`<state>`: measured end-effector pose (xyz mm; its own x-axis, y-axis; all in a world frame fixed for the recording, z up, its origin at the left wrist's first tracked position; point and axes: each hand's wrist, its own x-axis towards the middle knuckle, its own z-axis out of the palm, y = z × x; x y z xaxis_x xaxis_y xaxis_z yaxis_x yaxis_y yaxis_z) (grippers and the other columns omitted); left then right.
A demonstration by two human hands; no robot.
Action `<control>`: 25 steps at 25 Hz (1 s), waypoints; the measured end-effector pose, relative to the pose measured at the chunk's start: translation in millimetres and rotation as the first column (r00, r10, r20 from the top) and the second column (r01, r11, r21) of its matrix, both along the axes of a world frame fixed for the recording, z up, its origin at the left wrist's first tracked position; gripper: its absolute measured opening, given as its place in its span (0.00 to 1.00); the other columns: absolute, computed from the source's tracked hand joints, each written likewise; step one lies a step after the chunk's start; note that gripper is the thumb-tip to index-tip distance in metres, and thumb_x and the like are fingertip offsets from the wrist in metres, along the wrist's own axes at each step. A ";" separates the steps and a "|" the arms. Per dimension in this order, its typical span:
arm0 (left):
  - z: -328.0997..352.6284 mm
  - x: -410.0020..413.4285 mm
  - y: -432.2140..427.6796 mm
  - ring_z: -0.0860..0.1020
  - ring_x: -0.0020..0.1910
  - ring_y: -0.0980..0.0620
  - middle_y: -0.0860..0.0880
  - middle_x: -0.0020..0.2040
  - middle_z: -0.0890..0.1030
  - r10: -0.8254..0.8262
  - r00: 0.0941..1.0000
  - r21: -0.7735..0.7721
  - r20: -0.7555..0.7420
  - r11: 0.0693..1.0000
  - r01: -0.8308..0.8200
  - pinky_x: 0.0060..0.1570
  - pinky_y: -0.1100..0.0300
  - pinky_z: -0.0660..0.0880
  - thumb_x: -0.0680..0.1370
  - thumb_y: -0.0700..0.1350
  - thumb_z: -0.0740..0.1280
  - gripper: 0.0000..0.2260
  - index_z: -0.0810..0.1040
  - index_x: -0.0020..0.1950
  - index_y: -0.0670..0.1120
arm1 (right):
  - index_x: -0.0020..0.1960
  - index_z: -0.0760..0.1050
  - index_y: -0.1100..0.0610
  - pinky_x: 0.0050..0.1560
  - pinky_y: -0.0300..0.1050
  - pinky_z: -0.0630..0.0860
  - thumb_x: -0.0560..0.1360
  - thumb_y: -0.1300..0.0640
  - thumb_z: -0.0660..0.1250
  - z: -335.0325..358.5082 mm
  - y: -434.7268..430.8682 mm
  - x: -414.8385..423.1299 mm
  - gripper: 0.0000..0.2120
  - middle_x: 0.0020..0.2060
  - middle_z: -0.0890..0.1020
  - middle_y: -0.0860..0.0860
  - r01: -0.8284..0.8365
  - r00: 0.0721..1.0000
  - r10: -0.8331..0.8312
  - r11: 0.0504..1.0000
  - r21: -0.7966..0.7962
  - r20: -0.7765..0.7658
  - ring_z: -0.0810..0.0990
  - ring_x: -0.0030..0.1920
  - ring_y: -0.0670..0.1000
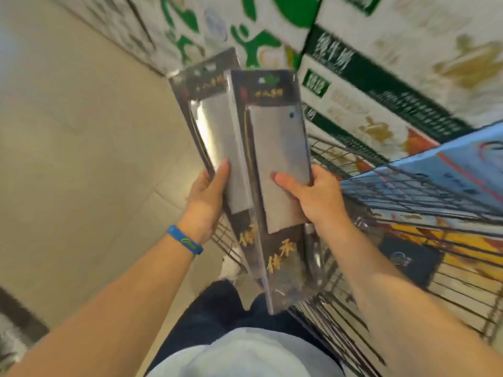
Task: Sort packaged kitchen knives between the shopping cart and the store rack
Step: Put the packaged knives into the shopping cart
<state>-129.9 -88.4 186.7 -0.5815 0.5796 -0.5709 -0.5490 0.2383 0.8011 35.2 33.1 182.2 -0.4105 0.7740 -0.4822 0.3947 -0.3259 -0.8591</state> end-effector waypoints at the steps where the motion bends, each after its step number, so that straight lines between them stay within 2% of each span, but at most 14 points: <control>1: 6.1 1.5 3.9 0.83 0.56 0.47 0.47 0.55 0.85 0.013 1.000 -0.003 0.015 1.000 -0.013 0.56 0.50 0.80 0.79 0.52 0.69 0.11 0.81 0.56 0.48 | 0.47 0.80 0.47 0.33 0.30 0.77 0.64 0.45 0.84 14.8 -4.2 10.3 0.17 0.39 0.86 0.35 0.066 0.998 -0.067 0.997 0.039 0.019 0.85 0.39 0.37; 4: 18.1 4.6 11.2 0.83 0.55 0.48 0.48 0.54 0.86 -0.070 0.996 0.004 -0.046 0.997 0.071 0.54 0.51 0.81 0.81 0.50 0.67 0.10 0.80 0.57 0.46 | 0.46 0.79 0.44 0.38 0.34 0.78 0.67 0.41 0.81 48.3 -22.1 54.6 0.14 0.39 0.85 0.34 0.287 0.945 -0.309 0.940 0.187 0.103 0.83 0.39 0.36; 6: 30.9 8.6 19.2 0.83 0.54 0.48 0.44 0.55 0.85 -0.151 0.980 0.002 -0.131 0.988 0.152 0.55 0.50 0.81 0.81 0.49 0.67 0.10 0.79 0.58 0.46 | 0.46 0.80 0.44 0.43 0.42 0.80 0.67 0.40 0.80 69.9 -37.7 91.2 0.14 0.39 0.86 0.38 0.475 0.855 -0.506 0.852 0.218 0.113 0.84 0.40 0.39; 7: 39.2 11.9 23.9 0.84 0.51 0.52 0.45 0.54 0.85 -0.194 0.963 0.011 -0.185 0.980 0.199 0.51 0.54 0.82 0.80 0.50 0.68 0.09 0.79 0.56 0.47 | 0.47 0.81 0.45 0.43 0.45 0.82 0.67 0.40 0.80 80.7 -46.5 106.7 0.15 0.40 0.87 0.39 0.561 0.806 -0.587 0.800 0.214 0.080 0.85 0.40 0.41; 9: 62.4 30.7 33.4 0.84 0.46 0.57 0.51 0.50 0.85 -0.311 0.906 0.059 -0.288 0.938 0.341 0.43 0.61 0.80 0.77 0.55 0.71 0.11 0.79 0.53 0.50 | 0.48 0.81 0.47 0.38 0.39 0.82 0.67 0.38 0.79 103.4 -65.9 136.4 0.17 0.41 0.87 0.38 0.676 0.714 -0.700 0.697 0.241 0.024 0.86 0.41 0.43; 12: 96.8 79.4 39.1 0.84 0.49 0.51 0.53 0.49 0.86 -0.494 0.773 0.142 -0.398 0.799 0.584 0.47 0.54 0.80 0.70 0.62 0.73 0.19 0.81 0.55 0.53 | 0.46 0.81 0.49 0.35 0.32 0.78 0.67 0.35 0.76 144.2 -99.9 183.9 0.19 0.39 0.86 0.35 0.759 0.589 -0.808 0.561 0.332 0.018 0.85 0.39 0.39; 14: 118.0 119.4 44.2 0.85 0.47 0.48 0.51 0.47 0.86 -0.580 0.666 0.167 -0.469 0.682 0.712 0.46 0.49 0.81 0.68 0.64 0.73 0.19 0.81 0.52 0.54 | 0.44 0.81 0.49 0.32 0.29 0.76 0.66 0.33 0.74 167.4 -125.9 220.2 0.19 0.37 0.85 0.33 0.792 0.501 -0.865 0.471 0.389 0.028 0.84 0.37 0.36; 16: 144.0 172.4 49.6 0.84 0.42 0.45 0.48 0.42 0.85 -0.656 0.539 0.180 -0.529 0.534 0.826 0.43 0.46 0.81 0.67 0.66 0.72 0.21 0.81 0.49 0.51 | 0.44 0.81 0.49 0.33 0.32 0.76 0.68 0.32 0.74 191.0 -161.5 263.3 0.20 0.36 0.86 0.36 0.834 0.372 -0.928 0.348 0.429 0.029 0.85 0.36 0.39; 18: 173.4 231.6 50.3 0.78 0.32 0.55 0.53 0.34 0.81 -0.670 0.421 0.198 -0.611 0.386 0.901 0.35 0.59 0.77 0.67 0.71 0.69 0.24 0.79 0.45 0.51 | 0.44 0.81 0.51 0.35 0.40 0.80 0.68 0.30 0.73 215.4 -203.3 307.6 0.24 0.36 0.86 0.44 0.859 0.233 -0.972 0.219 0.464 0.028 0.85 0.36 0.44; 20: 202.1 298.6 40.7 0.72 0.27 0.61 0.56 0.30 0.78 -0.672 0.329 0.234 -0.663 0.231 0.944 0.28 0.67 0.70 0.67 0.71 0.68 0.24 0.79 0.45 0.50 | 0.45 0.81 0.52 0.36 0.43 0.80 0.65 0.26 0.71 243.0 -254.7 351.9 0.28 0.35 0.86 0.46 0.856 0.074 -0.997 0.068 0.512 0.009 0.84 0.35 0.44; 22: 229.9 379.3 14.7 0.76 0.29 0.61 0.58 0.33 0.81 -0.688 0.217 0.251 -0.692 0.052 0.966 0.30 0.69 0.71 0.67 0.71 0.69 0.23 0.80 0.47 0.52 | 0.46 0.80 0.49 0.35 0.39 0.80 0.65 0.26 0.70 274.3 -320.4 401.6 0.27 0.37 0.86 0.44 0.835 -0.091 -0.994 -0.106 0.541 -0.054 0.84 0.37 0.41; 23: 241.6 415.2 -2.4 0.79 0.32 0.60 0.59 0.36 0.82 -0.692 0.159 0.251 -0.705 -0.033 0.967 0.32 0.67 0.74 0.67 0.70 0.70 0.23 0.80 0.48 0.53 | 0.47 0.79 0.48 0.34 0.36 0.79 0.65 0.27 0.71 287.8 -352.0 420.5 0.26 0.38 0.86 0.43 0.818 -0.164 -0.984 -0.178 0.547 -0.076 0.84 0.37 0.41; 25: 265.5 493.4 -48.8 0.80 0.32 0.59 0.58 0.36 0.83 -0.681 0.050 0.271 -0.731 -0.222 0.937 0.32 0.67 0.75 0.67 0.66 0.74 0.20 0.79 0.46 0.52 | 0.46 0.80 0.50 0.32 0.34 0.78 0.65 0.28 0.71 312.3 -424.8 455.7 0.26 0.38 0.86 0.43 0.757 -0.318 -0.941 -0.328 0.565 -0.119 0.85 0.37 0.41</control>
